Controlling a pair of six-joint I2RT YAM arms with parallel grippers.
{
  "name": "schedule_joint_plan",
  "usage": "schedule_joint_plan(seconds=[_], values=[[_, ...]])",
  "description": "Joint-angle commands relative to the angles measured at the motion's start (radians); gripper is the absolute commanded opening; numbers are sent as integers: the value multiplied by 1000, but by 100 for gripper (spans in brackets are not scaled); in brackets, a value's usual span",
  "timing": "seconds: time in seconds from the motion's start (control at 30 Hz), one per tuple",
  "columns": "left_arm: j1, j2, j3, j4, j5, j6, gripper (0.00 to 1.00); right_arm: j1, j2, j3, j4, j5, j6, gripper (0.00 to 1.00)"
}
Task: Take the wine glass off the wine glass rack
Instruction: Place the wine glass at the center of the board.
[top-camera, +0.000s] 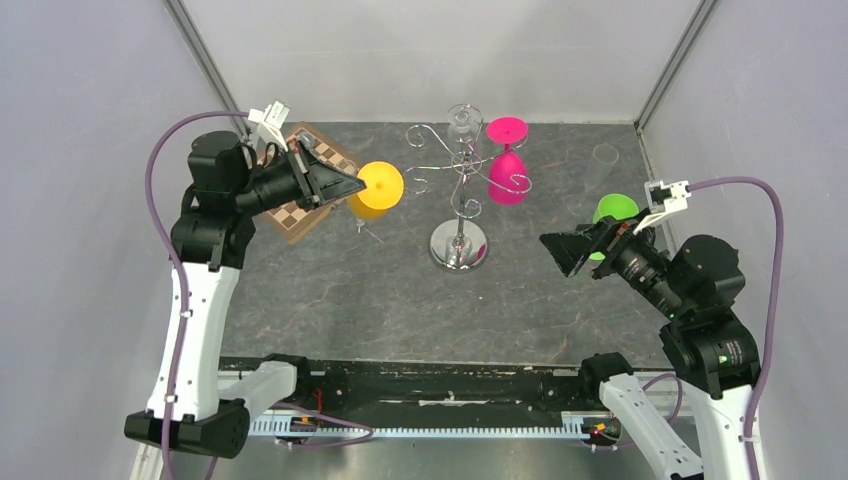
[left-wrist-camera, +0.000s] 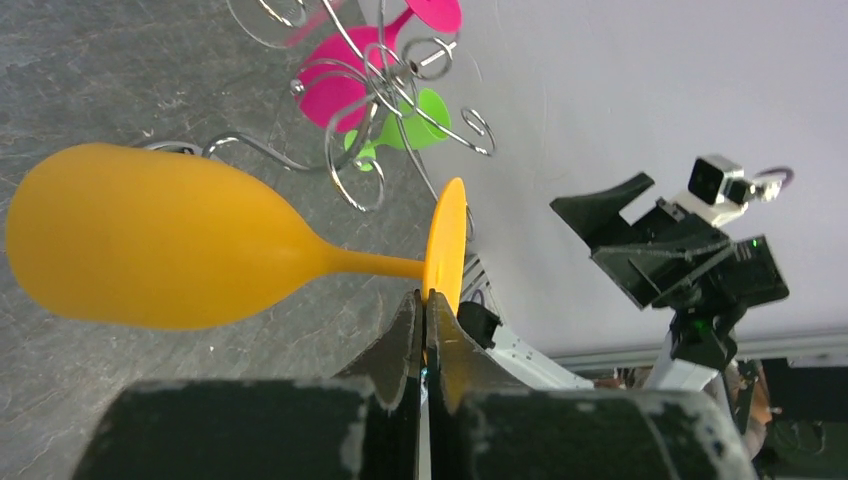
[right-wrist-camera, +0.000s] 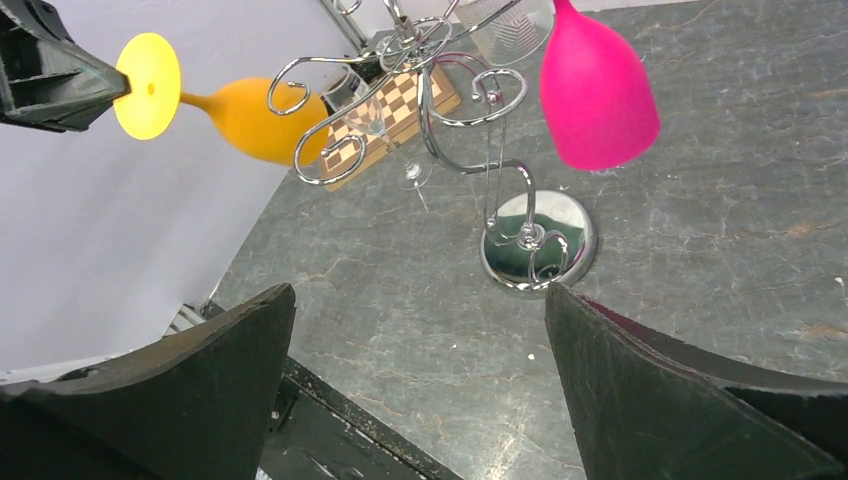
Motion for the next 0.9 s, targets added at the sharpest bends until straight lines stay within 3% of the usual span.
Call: schedule_joint_plan(seconds=[0.0, 0.27, 0.6, 0.87], values=[[-10, -76, 16, -70, 72, 134, 2, 12, 15, 33, 16, -31, 16, 98], [-137, -165, -3, -207, -48, 237, 2, 17, 10, 6, 41, -72, 23, 98], [-516, -222, -106, -217, -393, 271, 2, 17, 3, -102, 122, -192, 90, 91], [-702, -230, -175, -210, -549, 305, 2, 17, -55, -301, 237, -255, 216, 84]])
